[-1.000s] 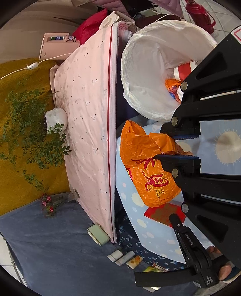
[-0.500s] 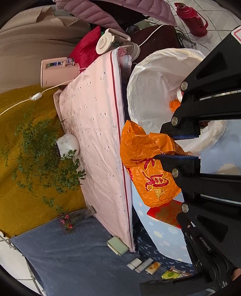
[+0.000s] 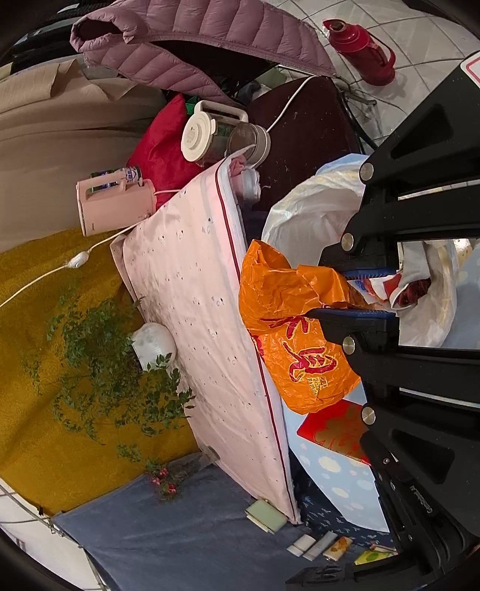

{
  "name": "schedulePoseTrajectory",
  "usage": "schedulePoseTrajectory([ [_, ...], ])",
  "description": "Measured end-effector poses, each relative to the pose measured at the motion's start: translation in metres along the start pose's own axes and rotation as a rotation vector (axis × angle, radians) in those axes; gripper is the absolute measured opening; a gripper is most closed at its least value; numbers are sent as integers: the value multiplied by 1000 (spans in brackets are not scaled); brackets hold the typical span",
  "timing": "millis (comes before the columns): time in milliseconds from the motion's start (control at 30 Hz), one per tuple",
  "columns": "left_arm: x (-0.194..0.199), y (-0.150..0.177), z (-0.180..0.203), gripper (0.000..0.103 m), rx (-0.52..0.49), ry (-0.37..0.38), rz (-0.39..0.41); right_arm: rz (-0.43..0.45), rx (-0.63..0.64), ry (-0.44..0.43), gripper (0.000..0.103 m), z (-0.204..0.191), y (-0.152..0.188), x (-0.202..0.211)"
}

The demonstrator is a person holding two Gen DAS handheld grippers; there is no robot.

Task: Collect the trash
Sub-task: 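Carry the red packet and orange bag over the bin, then open both grippers to drop the red packet and orange bag into the bin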

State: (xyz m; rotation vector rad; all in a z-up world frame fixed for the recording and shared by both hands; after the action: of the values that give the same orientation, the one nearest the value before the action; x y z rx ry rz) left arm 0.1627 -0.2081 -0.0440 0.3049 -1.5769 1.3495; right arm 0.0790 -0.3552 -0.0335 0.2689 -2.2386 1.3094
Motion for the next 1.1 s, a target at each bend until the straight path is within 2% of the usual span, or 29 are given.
schedulePoseTrajectory([
  [100, -6, 0, 16, 3, -21, 41, -18, 7, -18, 17, 12, 14, -1, 5],
  [267, -15, 2, 34, 6, -25, 66, -36, 10, -38, 39, 12, 33, -1, 8],
  [300, -16, 2, 36, 8, -25, 56, -36, 10, -41, 41, 12, 36, -2, 8],
  [367, -18, 2, 38, 26, -25, 39, -31, 10, -46, 45, 12, 40, -1, 8],
  [400, -18, 2, 38, 28, -23, 31, -24, 10, -48, 46, 12, 41, -1, 8],
  [1100, -17, 4, 19, 28, -10, -52, -7, -17, -30, 17, 12, 29, 3, -4],
])
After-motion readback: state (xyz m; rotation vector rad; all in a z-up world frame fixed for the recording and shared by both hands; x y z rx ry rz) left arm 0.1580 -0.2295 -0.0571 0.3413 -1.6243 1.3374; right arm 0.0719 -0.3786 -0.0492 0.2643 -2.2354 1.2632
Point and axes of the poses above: each gripper's, at about its wrist camera, not at the fingertips, and x roughly against the way its jaws point, z to its right, y to its underside, the point moved 4 cm from there along -x, roughly the way its jaws point, and after that the axes turned 9 degrees about -y, right-handed, at the moved point
